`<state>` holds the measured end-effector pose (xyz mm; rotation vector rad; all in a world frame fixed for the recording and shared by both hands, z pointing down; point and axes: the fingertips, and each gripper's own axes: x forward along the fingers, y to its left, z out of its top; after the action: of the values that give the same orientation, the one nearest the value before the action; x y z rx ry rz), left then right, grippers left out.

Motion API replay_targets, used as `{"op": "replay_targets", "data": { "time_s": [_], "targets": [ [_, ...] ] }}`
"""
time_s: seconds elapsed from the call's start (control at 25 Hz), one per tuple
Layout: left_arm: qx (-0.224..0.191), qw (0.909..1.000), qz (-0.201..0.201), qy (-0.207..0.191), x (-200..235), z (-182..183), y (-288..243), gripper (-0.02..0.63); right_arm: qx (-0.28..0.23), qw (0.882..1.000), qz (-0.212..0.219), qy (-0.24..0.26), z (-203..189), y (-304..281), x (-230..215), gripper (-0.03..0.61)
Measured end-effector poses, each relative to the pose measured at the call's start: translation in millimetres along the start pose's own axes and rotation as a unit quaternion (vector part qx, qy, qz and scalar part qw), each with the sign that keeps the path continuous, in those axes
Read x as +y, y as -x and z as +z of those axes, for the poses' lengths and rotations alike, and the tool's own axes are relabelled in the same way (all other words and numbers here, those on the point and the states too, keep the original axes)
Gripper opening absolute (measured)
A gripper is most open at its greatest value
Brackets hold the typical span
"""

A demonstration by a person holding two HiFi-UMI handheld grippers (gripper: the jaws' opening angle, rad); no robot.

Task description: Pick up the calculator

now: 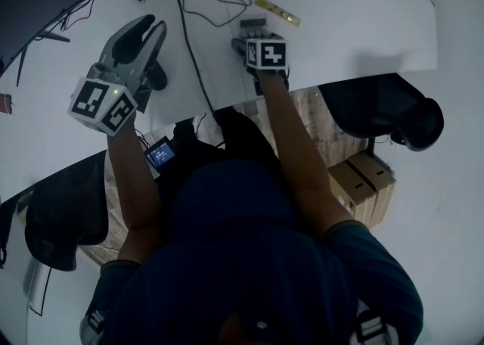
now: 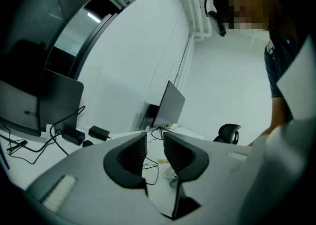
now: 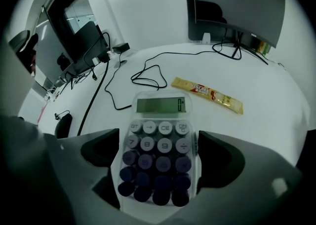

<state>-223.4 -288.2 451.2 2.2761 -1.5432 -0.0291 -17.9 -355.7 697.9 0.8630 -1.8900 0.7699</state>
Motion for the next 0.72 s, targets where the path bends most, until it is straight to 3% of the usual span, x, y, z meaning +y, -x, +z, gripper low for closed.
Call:
{"op": "replay_targets", "data": {
  "time_s": [0.36, 0.72],
  "targets": [
    [-0.001, 1.0, 0.0, 0.005, 2.0, -3.1, 0.3, 0.101, -0.016, 0.999, -0.038, 0.016, -1.2, -4.4, -5.3, 0.491],
    [-0.002, 1.0, -0.003, 0.0, 1.3, 1.5, 1.9, 0.101, -0.015, 1.0, -0.013, 0.002, -2.5, -0.2, -1.1, 0.489]
  ]
}}
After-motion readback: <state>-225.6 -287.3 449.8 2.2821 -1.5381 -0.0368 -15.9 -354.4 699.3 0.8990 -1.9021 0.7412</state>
